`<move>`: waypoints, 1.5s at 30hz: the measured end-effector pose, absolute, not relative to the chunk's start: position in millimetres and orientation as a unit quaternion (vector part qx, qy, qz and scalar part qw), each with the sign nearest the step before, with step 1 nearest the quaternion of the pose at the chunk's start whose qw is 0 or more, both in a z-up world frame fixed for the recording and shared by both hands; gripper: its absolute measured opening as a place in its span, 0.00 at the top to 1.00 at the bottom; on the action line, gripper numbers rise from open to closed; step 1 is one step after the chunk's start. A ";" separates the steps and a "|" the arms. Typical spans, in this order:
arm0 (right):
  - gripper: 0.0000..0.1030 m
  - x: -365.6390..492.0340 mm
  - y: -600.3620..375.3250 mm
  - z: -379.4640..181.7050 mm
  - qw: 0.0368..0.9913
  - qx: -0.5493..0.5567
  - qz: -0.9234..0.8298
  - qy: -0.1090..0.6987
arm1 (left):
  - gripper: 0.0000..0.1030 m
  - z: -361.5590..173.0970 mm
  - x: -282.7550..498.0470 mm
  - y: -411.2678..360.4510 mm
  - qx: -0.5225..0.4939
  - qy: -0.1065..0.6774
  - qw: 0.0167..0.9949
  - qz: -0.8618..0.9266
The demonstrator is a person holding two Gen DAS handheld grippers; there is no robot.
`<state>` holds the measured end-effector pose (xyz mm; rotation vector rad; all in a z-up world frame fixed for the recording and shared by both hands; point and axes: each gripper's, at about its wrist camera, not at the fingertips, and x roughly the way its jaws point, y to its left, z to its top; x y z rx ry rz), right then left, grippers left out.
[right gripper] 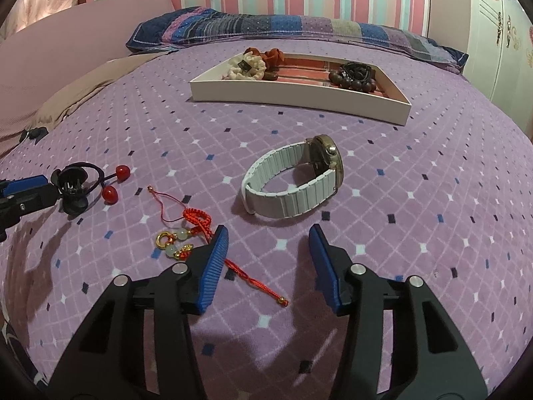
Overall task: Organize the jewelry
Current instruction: 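Grasp the black hair tie with the left tool while the right tool grasps the red-string charm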
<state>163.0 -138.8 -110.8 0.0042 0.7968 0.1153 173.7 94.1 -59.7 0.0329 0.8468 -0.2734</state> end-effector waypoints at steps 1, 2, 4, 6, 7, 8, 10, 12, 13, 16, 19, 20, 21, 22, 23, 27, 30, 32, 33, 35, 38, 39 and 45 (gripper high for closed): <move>0.51 163.0 -138.7 -110.8 0.920 0.002 0.056 0.388 | 0.58 -60.9 174.4 93.7 0.016 0.413 0.901 -0.134; 0.51 162.9 -138.9 -111.0 0.920 0.001 0.056 0.387 | 0.60 -62.0 174.7 93.2 0.015 0.415 0.899 -0.135; 0.51 163.8 -139.3 -111.9 0.920 0.000 0.057 0.388 | 0.60 -63.0 174.7 91.4 0.013 0.418 0.898 -0.138; 0.51 164.3 -139.5 -112.6 0.920 0.001 0.057 0.388 | 0.60 -62.1 173.6 90.5 0.010 0.417 0.898 -0.140; 0.51 164.1 -139.3 -112.5 0.920 0.000 0.057 0.388 | 0.60 -60.6 173.6 89.5 0.008 0.415 0.899 -0.141; 0.51 164.4 -139.4 -112.7 0.920 0.000 0.057 0.387 | 0.60 -60.0 173.6 88.5 0.008 0.414 0.899 -0.141; 0.51 164.5 -139.8 -112.4 0.920 0.000 0.058 0.388 | 0.60 -58.4 173.8 85.9 0.010 0.412 0.900 -0.142; 0.51 165.1 -140.0 -112.7 0.920 0.001 0.058 0.388 | 0.62 -57.0 174.9 84.2 0.012 0.412 0.900 -0.141; 0.51 165.2 -140.0 -112.5 0.920 0.001 0.059 0.388 | 0.62 -55.6 175.5 84.2 0.013 0.411 0.901 -0.141; 0.51 166.0 -140.4 -112.2 0.920 0.003 0.060 0.388 | 0.62 -49.1 178.0 84.7 0.018 0.411 0.900 -0.144; 0.51 165.8 -140.7 -112.0 0.920 0.004 0.061 0.388 | 0.62 -45.1 181.2 86.2 0.018 0.418 0.895 -0.151; 0.51 166.4 -140.9 -112.3 0.920 0.005 0.061 0.388 | 0.62 -45.2 182.0 86.0 0.019 0.421 0.894 -0.152; 0.51 166.5 -140.7 -112.0 0.920 0.005 0.061 0.388 | 0.62 -45.1 184.3 86.0 0.023 0.423 0.893 -0.154; 0.51 166.5 -140.8 -112.2 0.920 0.005 0.061 0.388 | 0.62 -45.0 187.0 85.3 0.026 0.426 0.891 -0.156; 0.51 166.6 -140.8 -112.2 0.919 0.004 0.061 0.388 | 0.62 -45.3 190.6 84.5 0.028 0.431 0.888 -0.158; 0.51 167.5 -140.8 -112.5 0.919 0.006 0.061 0.389 | 0.62 -45.9 206.0 78.8 0.037 0.449 0.876 -0.170; 0.51 167.3 -140.7 -111.9 0.919 0.005 0.061 0.389 | 0.62 -50.0 218.7 69.8 0.063 0.465 0.868 -0.166; 0.51 167.6 -141.0 -112.2 0.919 0.005 0.061 0.389 | 0.62 -51.5 223.4 66.7 0.071 0.468 0.866 -0.162; 0.51 167.7 -141.1 -112.1 0.919 0.006 0.061 0.389 | 0.62 -52.1 224.5 65.9 0.074 0.469 0.865 -0.161; 0.52 168.1 -141.5 -111.6 0.919 0.009 0.061 0.389 | 0.62 -53.7 223.2 66.1 0.076 0.467 0.867 -0.157; 0.52 169.1 -140.6 -111.6 0.919 0.009 0.062 0.388 | 0.62 -54.8 212.1 70.8 0.072 0.452 0.878 -0.143; 0.52 168.9 -140.6 -111.3 0.919 0.008 0.063 0.389 | 0.62 -53.6 203.8 74.2 0.062 0.438 0.886 -0.137; 0.53 168.7 -138.9 -112.1 0.919 0.008 0.063 0.389 | 0.61 -58.4 175.4 76.0 0.040 0.424 0.896 -0.128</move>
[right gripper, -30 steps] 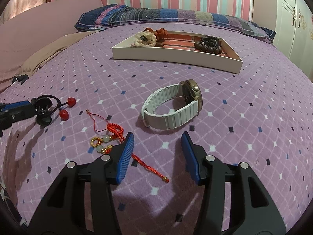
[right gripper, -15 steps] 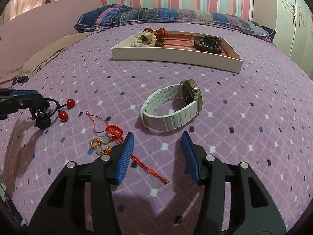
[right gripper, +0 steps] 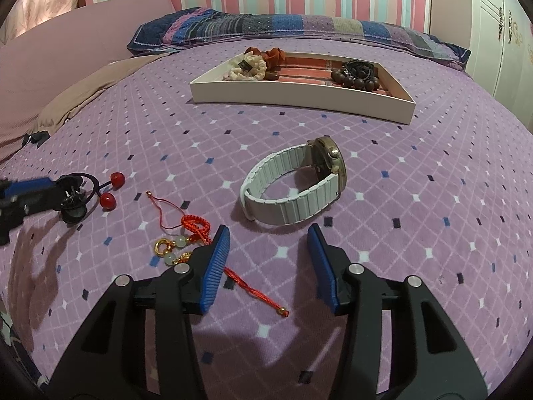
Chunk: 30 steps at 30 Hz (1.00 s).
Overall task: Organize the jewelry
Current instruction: 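Grasp the black hair tie with the left tool while the right tool grasps the red-string charm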
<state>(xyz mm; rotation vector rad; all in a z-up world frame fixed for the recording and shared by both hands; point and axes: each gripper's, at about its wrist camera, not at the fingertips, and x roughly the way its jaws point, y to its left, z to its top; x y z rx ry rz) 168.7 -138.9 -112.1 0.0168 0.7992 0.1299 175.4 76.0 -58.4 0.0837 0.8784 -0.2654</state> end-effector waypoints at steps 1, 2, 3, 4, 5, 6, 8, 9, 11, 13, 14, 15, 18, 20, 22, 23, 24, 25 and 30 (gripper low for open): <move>0.53 168.6 -138.4 -112.2 0.919 0.007 0.064 0.389 | 0.61 -59.3 174.5 75.2 0.040 0.425 0.895 -0.127; 0.53 168.6 -138.4 -112.1 0.919 0.007 0.064 0.389 | 0.61 -60.3 173.5 74.4 0.039 0.425 0.896 -0.126; 0.53 168.6 -138.7 -112.1 0.919 0.008 0.064 0.388 | 0.61 -61.1 172.6 73.2 0.038 0.424 0.896 -0.125; 0.53 168.7 -139.0 -112.0 0.919 0.008 0.064 0.389 | 0.61 -61.0 172.2 72.1 0.039 0.424 0.896 -0.124; 0.53 168.8 -138.8 -112.2 0.919 0.008 0.064 0.389 | 0.61 -61.0 171.9 70.9 0.039 0.423 0.897 -0.124; 0.53 168.8 -138.5 -112.0 0.919 0.008 0.065 0.389 | 0.61 -61.2 171.3 70.8 0.039 0.423 0.897 -0.122; 0.53 168.8 -138.6 -111.8 0.919 0.009 0.065 0.389 | 0.61 -62.4 172.4 70.5 0.040 0.422 0.898 -0.120; 0.53 168.9 -138.5 -112.0 0.919 0.009 0.065 0.389 | 0.62 -62.5 172.7 69.9 0.041 0.422 0.898 -0.120; 0.53 168.9 -138.7 -111.8 0.919 0.009 0.065 0.389 | 0.62 -63.5 173.3 70.1 0.042 0.424 0.897 -0.119; 0.53 169.2 -138.3 -111.1 0.919 0.010 0.066 0.389 | 0.66 -63.3 173.2 70.8 0.044 0.423 0.897 -0.120; 0.53 169.3 -138.0 -111.0 0.919 0.010 0.066 0.389 | 0.71 -63.5 173.5 71.5 0.045 0.424 0.897 -0.118; 0.53 168.9 -139.0 -111.3 0.919 0.010 0.065 0.389 | 0.75 -64.6 174.0 72.4 0.044 0.427 0.895 -0.121; 0.53 168.8 -139.3 -111.1 0.919 0.011 0.066 0.388 | 0.78 -72.0 178.6 74.6 0.037 0.442 0.888 -0.123; 0.53 168.7 -139.4 -110.9 0.919 0.012 0.067 0.388 | 0.78 -71.2 178.2 75.8 0.034 0.439 0.890 -0.121; 0.53 169.2 -139.0 -110.8 0.919 0.013 0.067 0.388 | 0.78 -70.2 179.3 76.9 0.027 0.439 0.890 -0.118; 0.53 169.0 -139.6 -111.0 0.919 0.012 0.067 0.388 | 0.78 -69.6 180.4 77.0 0.025 0.440 0.890 -0.118; 0.53 169.0 -140.1 -111.2 0.919 0.012 0.067 0.388 | 0.78 -69.3 181.2 76.6 0.024 0.441 0.889 -0.118; 0.53 169.0 -140.2 -111.1 0.919 0.013 0.067 0.388 | 0.78 -68.6 182.8 76.5 0.021 0.442 0.889 -0.117; 0.53 169.0 -139.7 -111.2 0.919 0.014 0.068 0.388 | 0.82 -67.4 187.3 73.8 0.019 0.449 0.886 -0.114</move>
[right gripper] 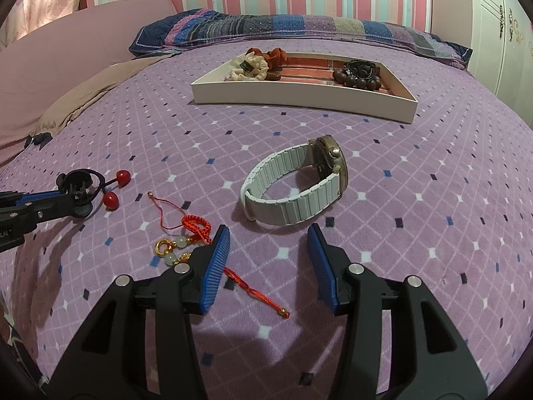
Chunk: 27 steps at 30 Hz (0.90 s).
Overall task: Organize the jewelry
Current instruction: 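Grasp the black hair tie with the left tool while the right tool grasps the red-string charm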
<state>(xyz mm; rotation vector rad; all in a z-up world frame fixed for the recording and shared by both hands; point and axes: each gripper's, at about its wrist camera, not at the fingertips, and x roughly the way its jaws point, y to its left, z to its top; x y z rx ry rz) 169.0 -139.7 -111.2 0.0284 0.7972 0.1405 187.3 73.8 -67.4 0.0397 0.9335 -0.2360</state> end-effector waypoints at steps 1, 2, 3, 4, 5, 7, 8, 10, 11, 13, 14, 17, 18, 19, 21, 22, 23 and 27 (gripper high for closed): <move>0.53 169.0 -140.2 -111.4 0.919 0.014 0.068 0.388 | 0.83 -67.6 187.8 73.7 0.021 0.449 0.886 -0.111; 0.54 169.0 -140.0 -111.3 0.919 0.014 0.069 0.388 | 0.84 -68.1 188.0 74.2 0.021 0.450 0.886 -0.110; 0.57 168.9 -139.7 -111.0 0.919 0.013 0.069 0.388 | 0.87 -68.4 188.3 75.1 0.020 0.450 0.886 -0.111; 0.59 168.8 -140.0 -111.5 0.919 0.013 0.069 0.388 | 0.89 -68.6 188.5 76.4 0.018 0.450 0.886 -0.108; 0.62 169.1 -139.1 -111.5 0.919 0.011 0.069 0.388 | 0.90 -68.6 188.7 77.5 0.017 0.450 0.886 -0.109; 0.66 169.4 -138.2 -112.2 0.919 0.009 0.070 0.388 | 0.92 -68.6 189.0 78.8 0.015 0.450 0.886 -0.108; 0.71 169.5 -136.8 -112.1 0.919 0.007 0.070 0.388 | 0.93 -68.4 188.9 79.3 0.014 0.450 0.886 -0.108; 0.78 169.6 -136.5 -112.7 0.918 0.007 0.072 0.389 | 0.94 -67.9 188.1 79.6 0.017 0.447 0.888 -0.108; 0.84 170.2 -137.5 -113.2 0.918 0.007 0.072 0.389 | 0.94 -67.6 187.8 79.3 0.018 0.446 0.888 -0.108; 0.93 171.3 -137.1 -113.4 0.918 0.004 0.072 0.391 | 0.95 -64.9 185.5 79.2 0.020 0.439 0.892 -0.110; 0.99 172.0 -136.7 -113.4 0.917 0.005 0.074 0.391 | 0.95 -63.1 184.3 79.0 0.020 0.435 0.893 -0.112; 0.99 172.8 -136.5 -112.4 0.917 0.007 0.078 0.391 | 0.95 -54.9 180.4 78.1 0.022 0.421 0.899 -0.115; 0.99 173.0 -137.1 -112.0 0.917 0.009 0.079 0.390 | 0.95 -52.4 179.0 77.9 0.023 0.417 0.901 -0.116; 0.99 173.1 -137.8 -111.3 0.917 0.013 0.080 0.389 | 0.95 -49.9 178.0 78.0 0.023 0.414 0.903 -0.117; 0.99 172.6 -140.8 -109.7 0.917 0.024 0.084 0.389 | 0.95 -46.5 176.6 78.5 0.023 0.410 0.904 -0.118; 0.99 172.8 -141.9 -108.9 0.917 0.028 0.088 0.388 | 0.95 -45.0 176.0 78.5 0.023 0.408 0.905 -0.118; 0.99 171.1 -142.8 -106.4 0.918 0.036 0.094 0.383 | 0.95 -43.8 175.9 78.2 0.023 0.406 0.906 -0.118; 0.87 168.8 -137.4 -97.4 0.922 0.038 0.100 0.372 | 0.95 -40.1 176.2 78.7 0.022 0.399 0.909 -0.120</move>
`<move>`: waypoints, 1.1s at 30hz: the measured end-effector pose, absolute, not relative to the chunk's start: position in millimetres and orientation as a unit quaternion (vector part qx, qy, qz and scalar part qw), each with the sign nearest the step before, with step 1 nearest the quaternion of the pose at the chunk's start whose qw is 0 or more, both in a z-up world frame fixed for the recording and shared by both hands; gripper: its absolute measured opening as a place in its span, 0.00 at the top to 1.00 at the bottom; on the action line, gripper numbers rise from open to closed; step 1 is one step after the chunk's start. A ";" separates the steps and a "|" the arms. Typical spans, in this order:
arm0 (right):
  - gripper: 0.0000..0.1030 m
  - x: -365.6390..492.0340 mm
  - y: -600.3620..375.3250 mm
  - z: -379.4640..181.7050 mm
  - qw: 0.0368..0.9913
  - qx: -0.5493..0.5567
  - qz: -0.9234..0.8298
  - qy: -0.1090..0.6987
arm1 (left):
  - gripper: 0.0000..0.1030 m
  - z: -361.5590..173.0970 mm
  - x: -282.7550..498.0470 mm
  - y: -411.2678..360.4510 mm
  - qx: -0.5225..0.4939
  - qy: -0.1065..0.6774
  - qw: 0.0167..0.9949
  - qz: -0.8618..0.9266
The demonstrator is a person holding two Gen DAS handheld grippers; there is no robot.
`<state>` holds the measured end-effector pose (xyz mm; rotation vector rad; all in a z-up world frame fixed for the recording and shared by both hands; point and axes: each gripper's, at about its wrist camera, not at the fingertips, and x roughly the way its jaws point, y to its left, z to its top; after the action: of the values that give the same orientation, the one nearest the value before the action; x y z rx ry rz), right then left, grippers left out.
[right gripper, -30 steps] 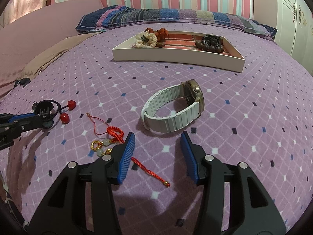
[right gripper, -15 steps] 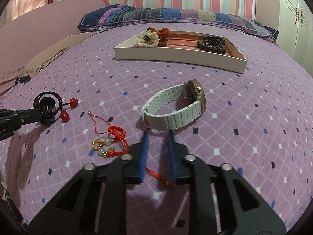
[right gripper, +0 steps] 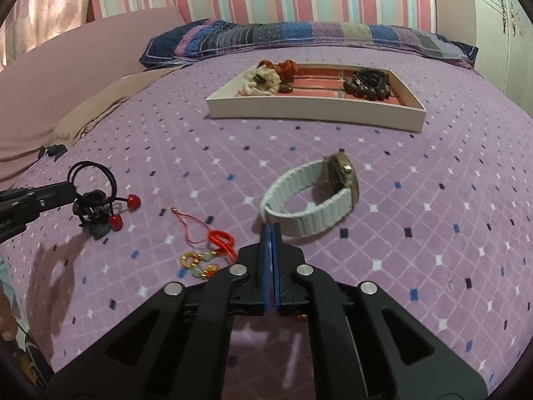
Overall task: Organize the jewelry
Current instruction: 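Grasp the black hair tie with the left tool while the right tool grasps the red-string charm, then lift both held items and carry them over the white tray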
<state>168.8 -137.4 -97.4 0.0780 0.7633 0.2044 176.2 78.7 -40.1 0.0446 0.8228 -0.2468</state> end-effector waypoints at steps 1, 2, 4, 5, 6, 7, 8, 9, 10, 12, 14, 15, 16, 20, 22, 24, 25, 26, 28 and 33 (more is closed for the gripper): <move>0.83 168.1 -135.8 -96.5 0.922 0.038 0.102 0.371 | 0.95 -39.9 176.3 78.9 0.021 0.398 0.909 -0.121; 0.75 167.6 -132.8 -95.5 0.922 0.038 0.103 0.370 | 0.95 -39.6 176.9 79.4 0.020 0.398 0.909 -0.123; 0.68 166.9 -127.6 -93.9 0.923 0.036 0.105 0.369 | 0.95 -38.2 179.3 80.3 0.016 0.397 0.909 -0.125; 0.66 166.8 -126.0 -94.2 0.923 0.034 0.104 0.370 | 0.95 -37.6 180.4 80.5 0.015 0.396 0.910 -0.126; 0.63 167.9 -123.0 -95.3 0.922 0.029 0.103 0.373 | 0.95 -37.1 181.3 80.4 0.015 0.395 0.910 -0.127; 0.63 169.1 -120.8 -97.2 0.920 0.025 0.103 0.377 | 0.95 -36.6 181.8 80.2 0.015 0.393 0.910 -0.128; 0.63 171.4 -118.2 -100.3 0.918 0.021 0.104 0.383 | 0.95 -36.0 182.6 79.8 0.016 0.392 0.911 -0.128; 0.63 172.7 -116.7 -103.0 0.915 0.021 0.106 0.388 | 0.96 -34.8 183.6 79.2 0.016 0.390 0.912 -0.130; 0.63 173.4 -114.6 -105.0 0.914 0.021 0.108 0.390 | 0.96 -34.1 183.9 78.8 0.016 0.389 0.912 -0.131; 0.74 173.1 -109.8 -107.7 0.914 0.010 0.111 0.391 | 0.96 -32.6 185.1 76.5 0.018 0.386 0.913 -0.133; 0.80 172.6 -104.1 -110.4 0.912 0.001 0.120 0.392 | 0.96 -32.9 186.6 74.5 0.020 0.387 0.912 -0.135; 0.86 171.9 -101.5 -110.9 0.913 -0.006 0.120 0.389 | 0.96 -33.3 187.4 73.9 0.021 0.388 0.912 -0.135; 0.88 171.9 -100.1 -111.4 0.913 -0.008 0.124 0.388 | 0.96 -33.6 188.0 72.7 0.022 0.388 0.912 -0.135; 0.95 170.5 -106.8 -102.4 0.920 -0.001 0.130 0.370 | 0.96 -31.2 189.2 69.5 0.023 0.388 0.912 -0.133; 0.95 171.0 -113.9 -91.9 0.924 0.000 0.131 0.358 | 0.96 -27.7 189.7 66.6 0.025 0.385 0.913 -0.133; 0.95 172.9 -120.9 -82.8 0.927 0.005 0.131 0.351 | 0.96 -23.4 191.2 62.4 0.027 0.381 0.915 -0.133; 0.95 175.0 -125.8 -77.2 0.929 0.005 0.131 0.347 | 0.99 -20.3 192.4 59.4 0.028 0.378 0.916 -0.134; 0.95 175.8 -129.2 -73.7 0.930 0.005 0.131 0.344 | 0.99 -16.8 193.7 55.9 0.027 0.375 0.917 -0.136; 0.95 180.4 -138.4 -65.0 0.932 0.010 0.131 0.337 | 0.99 -10.9 196.6 49.8 0.026 0.371 0.918 -0.138; 0.95 194.1 -164.2 -41.9 0.940 0.016 0.126 0.318 | 0.99 2.3 209.8 33.1 0.030 0.359 0.923 -0.138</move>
<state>194.1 -164.2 -41.9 0.0319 0.6483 0.2564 209.8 33.1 2.3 0.0607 0.7371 -0.2842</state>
